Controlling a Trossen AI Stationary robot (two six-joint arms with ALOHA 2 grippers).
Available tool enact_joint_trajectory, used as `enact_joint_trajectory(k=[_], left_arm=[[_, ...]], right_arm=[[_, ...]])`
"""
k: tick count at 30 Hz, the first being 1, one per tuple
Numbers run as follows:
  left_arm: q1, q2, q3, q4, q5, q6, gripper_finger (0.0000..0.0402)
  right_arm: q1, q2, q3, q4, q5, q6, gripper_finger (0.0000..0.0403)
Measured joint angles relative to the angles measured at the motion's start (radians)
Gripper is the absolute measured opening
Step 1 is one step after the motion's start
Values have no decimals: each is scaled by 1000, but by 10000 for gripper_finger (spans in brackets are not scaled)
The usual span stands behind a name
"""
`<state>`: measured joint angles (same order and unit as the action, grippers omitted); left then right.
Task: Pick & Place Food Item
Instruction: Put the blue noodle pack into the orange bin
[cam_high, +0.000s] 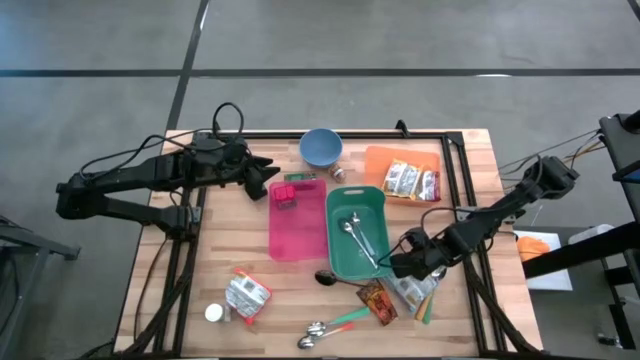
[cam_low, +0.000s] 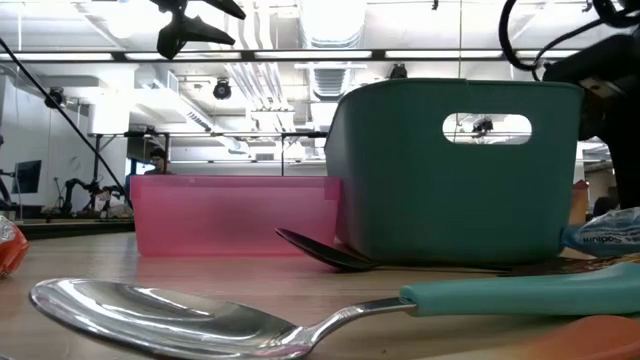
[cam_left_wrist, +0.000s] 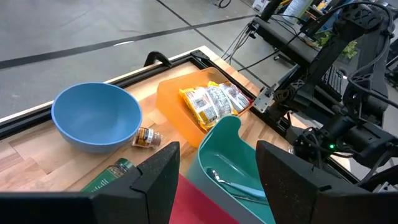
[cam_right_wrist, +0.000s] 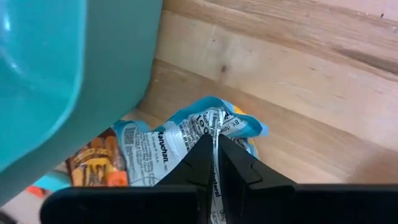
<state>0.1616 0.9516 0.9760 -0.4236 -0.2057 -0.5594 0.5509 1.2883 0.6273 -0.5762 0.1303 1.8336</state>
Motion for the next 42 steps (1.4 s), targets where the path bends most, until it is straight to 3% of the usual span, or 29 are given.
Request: enact_joint_trajectory(k=[6, 15, 27, 42], left_arm=[[0, 0, 0, 0, 0, 0, 212], [0, 0, 0, 0, 0, 0, 212], [0, 0, 0, 0, 0, 1, 212], [0, 0, 1, 0, 0, 2, 212]], right_arm=[[1, -55, 1, -34, 0, 10, 8], [1, -137, 112, -318, 11, 19, 8], [1, -220, 206, -438, 215, 94, 8], [-47, -219, 345, -626, 394, 100, 8]])
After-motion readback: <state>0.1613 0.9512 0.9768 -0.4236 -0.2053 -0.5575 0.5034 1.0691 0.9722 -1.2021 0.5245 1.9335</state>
